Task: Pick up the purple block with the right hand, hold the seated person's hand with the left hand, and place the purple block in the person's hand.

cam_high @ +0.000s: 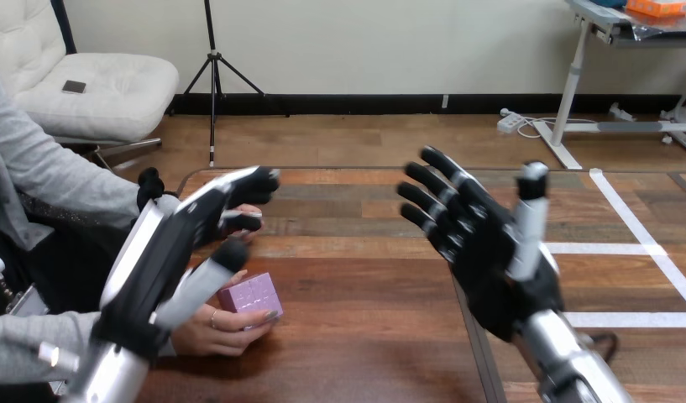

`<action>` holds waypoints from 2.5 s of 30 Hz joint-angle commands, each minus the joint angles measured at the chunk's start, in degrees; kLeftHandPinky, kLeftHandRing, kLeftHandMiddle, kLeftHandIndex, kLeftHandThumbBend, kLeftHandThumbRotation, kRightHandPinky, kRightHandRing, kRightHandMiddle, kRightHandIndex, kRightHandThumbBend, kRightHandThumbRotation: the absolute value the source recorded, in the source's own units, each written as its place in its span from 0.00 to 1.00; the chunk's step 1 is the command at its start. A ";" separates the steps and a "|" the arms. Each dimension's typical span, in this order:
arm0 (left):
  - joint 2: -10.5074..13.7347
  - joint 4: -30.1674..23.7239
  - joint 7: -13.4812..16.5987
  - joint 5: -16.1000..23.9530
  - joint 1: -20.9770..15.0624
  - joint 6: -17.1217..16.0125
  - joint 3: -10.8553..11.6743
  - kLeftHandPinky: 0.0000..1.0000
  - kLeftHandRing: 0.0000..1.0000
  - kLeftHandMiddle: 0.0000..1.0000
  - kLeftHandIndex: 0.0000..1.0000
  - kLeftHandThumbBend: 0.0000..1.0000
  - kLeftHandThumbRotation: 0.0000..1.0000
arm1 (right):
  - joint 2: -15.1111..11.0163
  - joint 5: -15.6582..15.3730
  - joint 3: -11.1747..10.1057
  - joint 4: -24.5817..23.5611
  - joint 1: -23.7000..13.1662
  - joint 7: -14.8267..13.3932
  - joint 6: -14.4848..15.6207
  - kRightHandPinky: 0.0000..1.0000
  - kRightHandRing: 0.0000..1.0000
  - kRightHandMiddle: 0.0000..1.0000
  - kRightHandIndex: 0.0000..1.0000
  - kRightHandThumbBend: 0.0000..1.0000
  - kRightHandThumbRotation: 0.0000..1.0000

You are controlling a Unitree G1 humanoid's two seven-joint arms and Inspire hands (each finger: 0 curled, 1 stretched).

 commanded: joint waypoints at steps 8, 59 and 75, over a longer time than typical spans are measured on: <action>-9.69 -2.46 1.45 -7.50 7.42 -4.13 -1.17 0.81 0.86 0.82 0.78 0.73 1.00 | 0.86 3.34 -0.45 -7.17 8.27 1.65 -1.82 0.89 0.88 0.90 0.90 1.00 1.00; -14.22 -7.54 1.97 -10.08 14.83 0.60 -4.94 0.91 0.88 0.87 0.88 0.62 1.00 | 1.76 0.95 2.94 -7.17 17.97 1.64 -15.24 0.86 0.90 0.90 0.89 0.96 1.00; -13.93 -8.31 2.58 -9.82 14.99 2.04 -5.24 0.92 0.88 0.88 0.87 0.61 1.00 | 1.71 1.31 3.04 -7.08 17.31 1.23 -14.87 0.85 0.89 0.89 0.88 0.93 1.00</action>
